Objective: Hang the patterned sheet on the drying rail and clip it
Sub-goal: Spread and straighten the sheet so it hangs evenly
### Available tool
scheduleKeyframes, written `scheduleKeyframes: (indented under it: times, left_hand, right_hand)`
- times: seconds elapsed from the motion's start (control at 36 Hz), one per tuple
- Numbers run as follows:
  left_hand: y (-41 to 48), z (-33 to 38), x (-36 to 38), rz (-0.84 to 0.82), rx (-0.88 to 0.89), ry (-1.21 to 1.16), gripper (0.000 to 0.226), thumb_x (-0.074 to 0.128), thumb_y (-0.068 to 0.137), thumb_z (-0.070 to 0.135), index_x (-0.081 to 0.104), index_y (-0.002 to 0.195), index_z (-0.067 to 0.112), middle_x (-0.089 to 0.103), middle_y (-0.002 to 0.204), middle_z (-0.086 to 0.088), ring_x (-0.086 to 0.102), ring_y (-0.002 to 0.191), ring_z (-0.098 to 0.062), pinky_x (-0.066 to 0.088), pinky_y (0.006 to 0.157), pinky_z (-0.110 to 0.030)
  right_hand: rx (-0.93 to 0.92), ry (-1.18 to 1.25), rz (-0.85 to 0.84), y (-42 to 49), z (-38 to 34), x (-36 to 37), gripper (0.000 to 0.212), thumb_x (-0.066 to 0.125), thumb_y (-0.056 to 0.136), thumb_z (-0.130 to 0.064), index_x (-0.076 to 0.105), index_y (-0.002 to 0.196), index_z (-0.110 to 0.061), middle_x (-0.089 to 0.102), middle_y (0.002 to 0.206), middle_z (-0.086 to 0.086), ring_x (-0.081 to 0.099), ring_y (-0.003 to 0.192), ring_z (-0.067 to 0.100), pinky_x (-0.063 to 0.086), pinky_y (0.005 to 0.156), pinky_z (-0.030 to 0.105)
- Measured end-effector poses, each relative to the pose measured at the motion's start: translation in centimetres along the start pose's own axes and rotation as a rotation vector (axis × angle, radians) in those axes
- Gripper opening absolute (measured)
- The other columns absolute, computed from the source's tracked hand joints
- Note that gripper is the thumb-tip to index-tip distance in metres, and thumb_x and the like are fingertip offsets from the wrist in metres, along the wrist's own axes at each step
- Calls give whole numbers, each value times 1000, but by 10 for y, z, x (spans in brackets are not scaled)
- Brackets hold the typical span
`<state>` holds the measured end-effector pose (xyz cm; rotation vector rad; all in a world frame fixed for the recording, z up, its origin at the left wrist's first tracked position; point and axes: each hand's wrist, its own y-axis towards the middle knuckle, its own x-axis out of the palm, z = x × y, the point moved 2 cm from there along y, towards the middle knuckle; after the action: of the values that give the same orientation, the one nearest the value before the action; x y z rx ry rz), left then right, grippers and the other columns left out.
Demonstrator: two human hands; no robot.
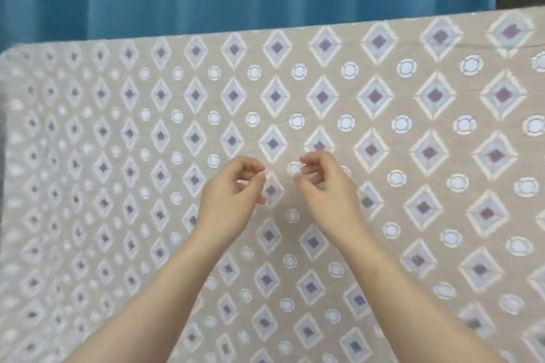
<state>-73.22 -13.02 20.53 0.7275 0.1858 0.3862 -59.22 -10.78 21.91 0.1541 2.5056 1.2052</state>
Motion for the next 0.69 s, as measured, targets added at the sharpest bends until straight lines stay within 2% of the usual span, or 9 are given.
scheduleKeyframes:
  times: [0.17, 0.31, 0.36, 0.42, 0.5, 0.61, 0.69]
  left_hand:
    - [8, -55, -114, 60, -92, 127, 20, 55, 89, 12, 57, 81, 29, 61, 80, 7, 61, 52, -1, 50, 63, -34]
    - [10, -104, -198, 135, -178, 220, 19, 56, 89, 13, 57, 81, 30, 61, 79, 11, 62, 53, -2, 49, 65, -32]
    - [9, -124, -229, 171, -227, 255, 19, 55, 89, 12, 56, 81, 29, 61, 80, 9, 61, 52, -1, 50, 64, -35]
    - [7, -143, -259, 220, -272, 296, 19, 55, 89, 11, 56, 81, 28, 60, 80, 7, 61, 51, -1, 49, 65, -36]
    - [5, -170, -302, 288, -326, 371, 20, 55, 88, 11, 56, 80, 29, 61, 81, 6, 61, 51, -2, 48, 63, -32]
    - [8, -197, -360, 362, -378, 468, 19, 55, 89, 11, 57, 81, 28, 62, 80, 7, 60, 50, 0, 46, 59, -27]
    - [13, -212, -405, 424, -413, 487, 22, 53, 88, 10, 56, 79, 29, 62, 78, 6, 59, 48, 0, 45, 57, -23]
  right_hand:
    - [72, 138, -135, -12, -8, 134, 20, 57, 85, -11, 53, 92, -30, 52, 86, -17, 49, 75, 0, 43, 75, 22]
    - [102, 195, -279, -21, -16, 236, 17, 56, 87, -14, 52, 91, -30, 53, 87, -17, 49, 77, -4, 37, 70, 11]
    - [96, 217, -338, -24, -19, 274, 17, 56, 86, -13, 52, 91, -29, 53, 86, -17, 48, 77, -5, 36, 68, 6]
    - [104, 251, -396, -27, -21, 310, 16, 56, 87, -13, 52, 92, -27, 53, 85, -18, 48, 76, -5, 37, 70, 11]
    - [135, 315, -487, -31, -24, 366, 14, 56, 88, -14, 53, 92, -27, 53, 85, -15, 48, 73, -3, 38, 67, 15]
    - [135, 401, -583, -34, -34, 442, 16, 55, 88, -13, 53, 90, -28, 56, 89, -11, 49, 73, -3, 36, 64, 3]
    - [159, 443, -642, -39, -48, 494, 17, 56, 88, -11, 53, 88, -28, 57, 88, -9, 49, 72, -2, 37, 63, 2]
